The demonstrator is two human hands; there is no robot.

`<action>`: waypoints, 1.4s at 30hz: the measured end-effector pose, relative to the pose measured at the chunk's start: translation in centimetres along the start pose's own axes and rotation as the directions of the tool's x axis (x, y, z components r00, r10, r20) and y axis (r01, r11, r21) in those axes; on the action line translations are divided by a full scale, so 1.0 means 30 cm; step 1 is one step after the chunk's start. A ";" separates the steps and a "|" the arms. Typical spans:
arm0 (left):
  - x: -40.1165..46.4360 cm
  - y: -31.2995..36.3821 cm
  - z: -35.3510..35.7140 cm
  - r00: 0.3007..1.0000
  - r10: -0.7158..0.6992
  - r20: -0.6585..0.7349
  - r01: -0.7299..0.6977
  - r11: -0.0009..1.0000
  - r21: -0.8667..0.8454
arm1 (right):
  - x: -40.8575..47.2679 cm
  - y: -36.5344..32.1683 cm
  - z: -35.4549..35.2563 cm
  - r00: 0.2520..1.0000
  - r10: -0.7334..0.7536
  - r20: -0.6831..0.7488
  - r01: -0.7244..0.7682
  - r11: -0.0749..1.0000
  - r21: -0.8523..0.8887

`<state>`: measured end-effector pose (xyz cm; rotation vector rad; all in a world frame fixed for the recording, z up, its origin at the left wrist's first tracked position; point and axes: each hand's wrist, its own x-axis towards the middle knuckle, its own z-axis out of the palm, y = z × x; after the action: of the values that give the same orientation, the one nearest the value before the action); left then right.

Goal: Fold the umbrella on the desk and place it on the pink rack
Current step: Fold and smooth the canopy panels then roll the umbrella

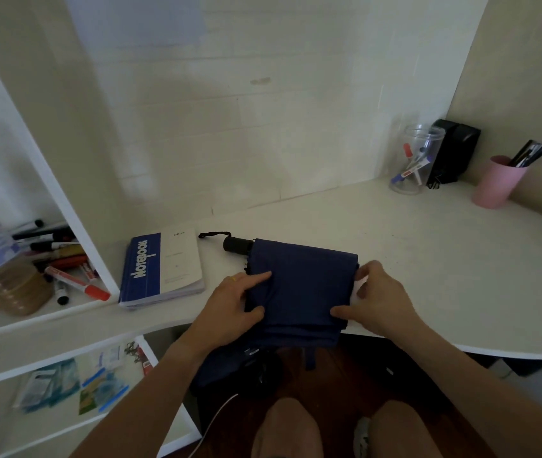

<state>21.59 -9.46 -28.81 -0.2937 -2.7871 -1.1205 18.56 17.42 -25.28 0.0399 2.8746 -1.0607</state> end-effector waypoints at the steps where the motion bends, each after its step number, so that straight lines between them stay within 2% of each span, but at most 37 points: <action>1: 0.003 -0.001 0.002 1.000 0.001 0.007 -0.001 1.000 0.030 | -0.009 -0.008 0.001 0.983 -0.139 -0.116 0.123 0.983 -0.139; 3: 0.006 0.001 0.005 1.000 0.006 0.017 -0.007 0.998 0.065 | -0.035 -0.043 0.010 0.835 -0.456 -0.309 0.402 0.888 -0.226; 4: 0.010 0.002 0.004 1.000 0.006 0.018 -0.007 0.997 0.073 | -0.038 -0.063 0.020 0.749 -0.567 -0.344 0.514 0.824 -0.239; 5: 0.013 0.002 0.003 1.000 0.010 0.017 -0.012 0.997 0.083 | -0.031 -0.074 0.037 0.697 -0.644 -0.314 0.586 0.765 -0.267; 6: 0.016 0.003 0.001 1.000 0.015 0.020 -0.017 0.995 0.098 | -0.018 -0.076 0.059 0.686 -0.687 -0.239 0.619 0.724 -0.305; 8: 0.019 -0.002 -0.004 0.999 0.014 0.047 -0.021 0.990 0.137 | 0.012 -0.046 0.113 0.716 -0.693 -0.081 0.619 0.685 -0.383; 11: 0.021 -0.007 -0.010 0.997 0.026 0.070 -0.041 0.971 0.236 | 0.024 0.005 0.153 0.762 -0.646 0.040 0.601 0.683 -0.416; 13: 0.029 0.011 -0.010 0.993 0.118 -0.014 -0.105 0.930 0.353 | 0.021 0.024 0.161 0.760 -0.647 0.060 0.610 0.678 -0.410; 15: 0.052 0.048 0.002 0.959 0.259 -0.112 -0.184 0.875 0.448 | 0.022 0.027 0.160 0.758 -0.650 0.061 0.616 0.680 -0.398; 17: 0.076 0.067 0.034 0.941 0.332 -0.062 -0.261 0.832 0.489 | 0.031 0.024 0.156 0.764 -0.640 0.084 0.615 0.683 -0.395; 20: 0.074 0.041 0.096 0.957 0.258 0.129 -0.287 0.802 0.524 | 0.030 0.020 0.148 0.775 -0.624 0.103 0.607 0.687 -0.400; 25: 0.037 0.031 0.106 0.963 0.192 0.190 -0.267 0.786 0.558 | 0.051 -0.043 0.101 0.787 -0.583 0.204 0.610 0.682 -0.403; 26: 0.036 0.033 0.104 0.963 0.183 0.199 -0.265 0.785 0.559 | 0.075 -0.079 0.075 0.798 -0.571 0.192 0.598 0.715 -0.362; 28: 0.035 0.039 0.104 0.962 0.183 0.202 -0.268 0.777 0.570 | 0.162 -0.132 0.025 0.820 -0.571 0.046 0.555 0.772 -0.309; 29: 0.034 0.044 0.103 0.962 0.182 0.204 -0.269 0.768 0.581 | 0.213 -0.147 -0.001 0.829 -0.559 0.019 0.538 0.787 -0.303; 30: 0.032 0.046 0.103 0.962 0.177 0.209 -0.268 0.762 0.589 | 0.260 -0.155 -0.026 0.849 -0.523 0.081 0.522 0.802 -0.290; 31: 0.030 0.047 0.104 0.962 0.172 0.214 -0.268 0.758 0.595 | 0.301 -0.152 -0.047 0.859 -0.467 0.209 0.509 0.822 -0.255; 33: 0.027 0.052 0.105 0.960 0.180 0.214 -0.275 0.747 0.606 | 0.355 -0.135 -0.067 0.819 -0.353 0.453 0.461 0.875 -0.151; 34: 0.026 0.054 0.105 0.959 0.188 0.213 -0.281 0.738 0.613 | 0.373 -0.122 -0.067 0.792 -0.341 0.506 0.452 0.885 -0.112; 37: 0.033 0.057 0.098 0.954 0.207 0.219 -0.300 0.725 0.621 | 0.406 -0.088 -0.058 0.776 -0.383 0.501 0.467 0.883 -0.049; 42: 0.133 0.096 0.115 0.951 0.192 0.244 -0.306 0.720 0.624 | 0.435 -0.057 -0.094 0.786 -0.451 0.423 0.560 0.809 -0.178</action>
<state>18.21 -4.49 -28.60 -0.6708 -2.9335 -0.0122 5.29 17.92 -23.10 -0.9110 2.7012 -0.5752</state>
